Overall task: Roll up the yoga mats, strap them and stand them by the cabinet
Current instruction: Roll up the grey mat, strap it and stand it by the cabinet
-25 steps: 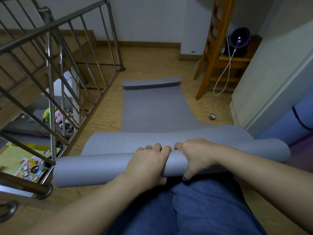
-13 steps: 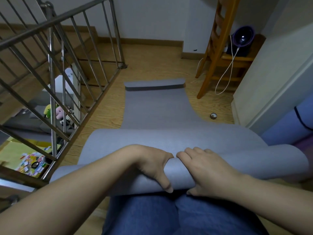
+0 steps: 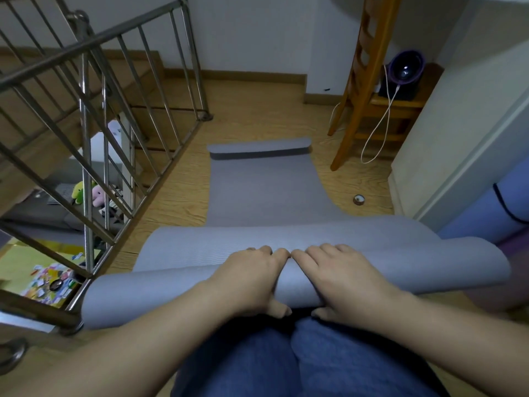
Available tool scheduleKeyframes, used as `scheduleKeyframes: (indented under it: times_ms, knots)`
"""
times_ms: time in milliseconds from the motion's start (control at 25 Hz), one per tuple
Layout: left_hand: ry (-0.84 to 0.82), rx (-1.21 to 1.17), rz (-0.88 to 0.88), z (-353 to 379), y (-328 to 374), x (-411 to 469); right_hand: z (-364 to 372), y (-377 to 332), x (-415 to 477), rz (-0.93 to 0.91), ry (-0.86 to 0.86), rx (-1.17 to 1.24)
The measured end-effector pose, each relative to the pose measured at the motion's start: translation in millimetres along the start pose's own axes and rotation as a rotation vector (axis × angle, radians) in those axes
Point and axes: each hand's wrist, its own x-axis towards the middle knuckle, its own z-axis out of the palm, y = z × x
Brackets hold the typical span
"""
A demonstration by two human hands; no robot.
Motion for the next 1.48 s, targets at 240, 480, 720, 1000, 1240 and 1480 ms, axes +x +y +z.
scheduleKeyframes:
  times_ms: [240,480,720,1000,1240,1480]
  knots:
    - [-0.331,-0.239,-0.009,-29,-11,21,-22,4,9,0.069,-0.146,0.113]
    - [-0.631,-0.401,0.090,-26,-2,4,-42,-8,-6,-0.003,-0.431,0.248]
    - [-0.257,0.113,0.070,-20,18,-5,-32,10,14,0.027,-0.590,0.468]
    - [-0.115,0.049,0.014,-6,20,-9,-29,7,15,0.070,-0.501,0.315]
    - [-0.417,-0.203,-0.009,-25,1,20,-23,-4,2,0.087,-0.255,0.135]
    - [0.036,0.205,0.003,7,22,0,-28,18,31,0.066,-0.455,0.293]
